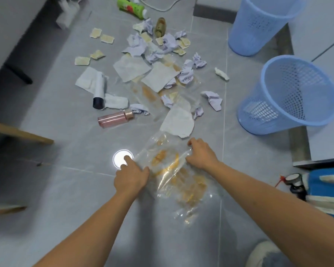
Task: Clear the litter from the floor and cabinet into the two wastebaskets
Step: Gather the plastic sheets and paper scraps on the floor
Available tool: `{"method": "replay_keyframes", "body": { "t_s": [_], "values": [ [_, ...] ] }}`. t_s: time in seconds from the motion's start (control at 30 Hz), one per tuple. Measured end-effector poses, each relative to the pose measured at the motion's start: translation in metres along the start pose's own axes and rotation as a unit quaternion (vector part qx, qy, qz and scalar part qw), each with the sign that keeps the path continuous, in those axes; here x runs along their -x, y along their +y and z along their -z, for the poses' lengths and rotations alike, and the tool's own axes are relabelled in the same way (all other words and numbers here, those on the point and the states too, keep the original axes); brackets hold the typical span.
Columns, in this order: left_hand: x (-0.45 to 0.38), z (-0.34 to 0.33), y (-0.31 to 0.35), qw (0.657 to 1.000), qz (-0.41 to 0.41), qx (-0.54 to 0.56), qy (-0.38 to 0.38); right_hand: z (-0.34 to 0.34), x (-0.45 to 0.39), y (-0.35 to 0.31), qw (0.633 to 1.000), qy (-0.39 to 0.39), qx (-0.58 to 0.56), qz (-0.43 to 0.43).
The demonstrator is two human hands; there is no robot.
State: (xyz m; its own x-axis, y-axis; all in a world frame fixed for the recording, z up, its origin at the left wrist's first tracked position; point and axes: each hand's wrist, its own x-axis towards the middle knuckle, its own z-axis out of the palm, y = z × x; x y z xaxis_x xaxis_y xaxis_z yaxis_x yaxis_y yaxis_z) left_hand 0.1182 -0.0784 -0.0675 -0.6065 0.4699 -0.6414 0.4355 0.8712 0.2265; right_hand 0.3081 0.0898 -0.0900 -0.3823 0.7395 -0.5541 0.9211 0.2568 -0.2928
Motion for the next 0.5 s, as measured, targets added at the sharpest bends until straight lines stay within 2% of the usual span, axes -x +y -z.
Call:
{"method": "replay_keyframes", "body": {
  "t_s": [0.1,0.2,0.33,0.4,0.5],
  "values": [
    [-0.003,-0.010,-0.010,0.997,0.046,0.055,-0.023,-0.011,-0.003,0.001,1.000,0.003,-0.003,0.005],
    [-0.002,-0.013,-0.010,0.992,0.048,0.112,-0.019,-0.009,-0.005,0.002,0.999,-0.019,-0.044,-0.011],
    [-0.003,0.004,0.001,0.983,-0.006,0.183,0.028,0.028,0.000,0.004,0.974,-0.091,-0.206,-0.014],
    [-0.008,0.024,0.012,0.966,-0.028,0.255,0.045,0.062,0.010,0.002,0.954,-0.112,-0.277,-0.006],
    [-0.016,0.073,0.037,0.923,-0.078,0.377,0.033,0.121,0.024,-0.007,0.938,-0.084,-0.337,0.009]
  ]
}}
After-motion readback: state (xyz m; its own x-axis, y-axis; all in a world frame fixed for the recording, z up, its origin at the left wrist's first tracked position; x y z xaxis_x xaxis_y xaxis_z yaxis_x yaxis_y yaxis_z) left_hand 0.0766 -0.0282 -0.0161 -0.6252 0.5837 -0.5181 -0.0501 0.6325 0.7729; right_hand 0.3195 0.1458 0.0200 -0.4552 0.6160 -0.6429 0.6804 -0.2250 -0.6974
